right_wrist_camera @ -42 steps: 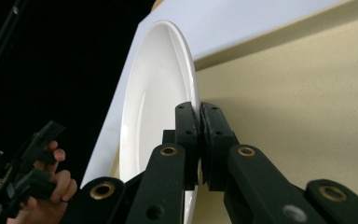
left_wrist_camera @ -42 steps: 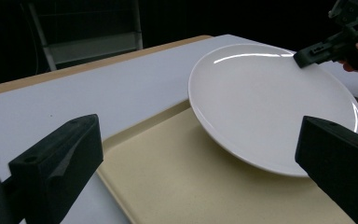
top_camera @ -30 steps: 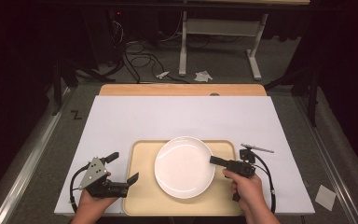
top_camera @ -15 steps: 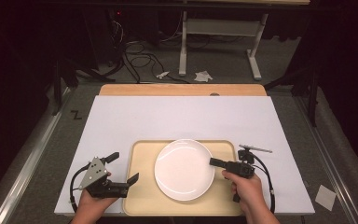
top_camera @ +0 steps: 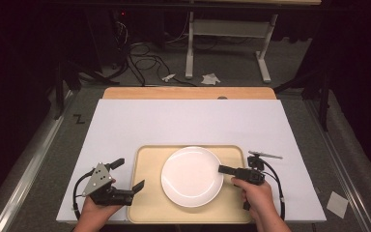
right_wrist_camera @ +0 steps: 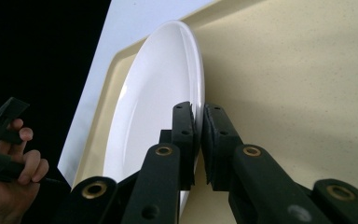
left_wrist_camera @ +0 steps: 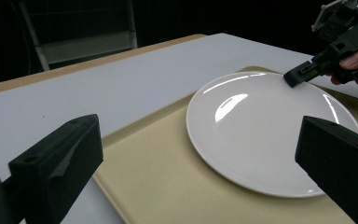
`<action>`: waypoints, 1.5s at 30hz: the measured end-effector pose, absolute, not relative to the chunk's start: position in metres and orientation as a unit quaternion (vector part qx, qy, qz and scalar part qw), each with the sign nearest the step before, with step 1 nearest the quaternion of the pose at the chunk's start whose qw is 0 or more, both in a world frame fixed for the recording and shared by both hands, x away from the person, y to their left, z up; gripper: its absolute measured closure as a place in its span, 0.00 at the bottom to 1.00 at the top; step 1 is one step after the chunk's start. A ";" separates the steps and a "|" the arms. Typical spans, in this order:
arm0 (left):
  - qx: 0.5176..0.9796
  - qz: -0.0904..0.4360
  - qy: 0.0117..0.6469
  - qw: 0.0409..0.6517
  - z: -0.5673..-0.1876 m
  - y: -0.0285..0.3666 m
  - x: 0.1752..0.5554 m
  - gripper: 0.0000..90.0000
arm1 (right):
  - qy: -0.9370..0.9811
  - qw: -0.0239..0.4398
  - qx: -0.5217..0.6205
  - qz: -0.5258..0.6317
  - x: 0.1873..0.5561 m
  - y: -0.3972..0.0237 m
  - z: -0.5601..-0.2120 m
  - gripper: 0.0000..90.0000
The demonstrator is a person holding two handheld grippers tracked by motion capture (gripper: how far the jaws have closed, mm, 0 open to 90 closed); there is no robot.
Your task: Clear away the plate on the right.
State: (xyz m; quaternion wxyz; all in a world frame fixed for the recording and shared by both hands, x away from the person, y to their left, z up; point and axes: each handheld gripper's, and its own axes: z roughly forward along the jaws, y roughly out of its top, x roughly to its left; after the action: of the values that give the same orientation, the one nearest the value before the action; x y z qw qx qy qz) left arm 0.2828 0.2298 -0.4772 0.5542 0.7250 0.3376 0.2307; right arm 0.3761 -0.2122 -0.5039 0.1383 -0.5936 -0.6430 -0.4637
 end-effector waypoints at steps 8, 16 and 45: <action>0.726 0.229 0.336 0.554 -0.477 0.229 0.283 0.02 | -0.650 0.136 -0.595 -0.452 0.376 -0.213 -0.507 0.94; 0.727 0.226 0.334 0.555 -0.478 0.229 0.283 0.02 | -0.649 0.144 -0.592 -0.457 0.377 -0.214 -0.509 0.88; 0.732 0.223 0.331 0.552 -0.479 0.227 0.283 0.02 | -0.655 0.129 -0.587 -0.458 0.376 -0.216 -0.506 0.73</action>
State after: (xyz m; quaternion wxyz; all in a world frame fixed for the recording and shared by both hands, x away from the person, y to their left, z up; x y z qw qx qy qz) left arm 0.2831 0.2269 -0.4789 0.5517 0.7322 0.3313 0.2231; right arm 0.3763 -0.2158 -0.5059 0.1288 -0.5866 -0.6555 -0.4579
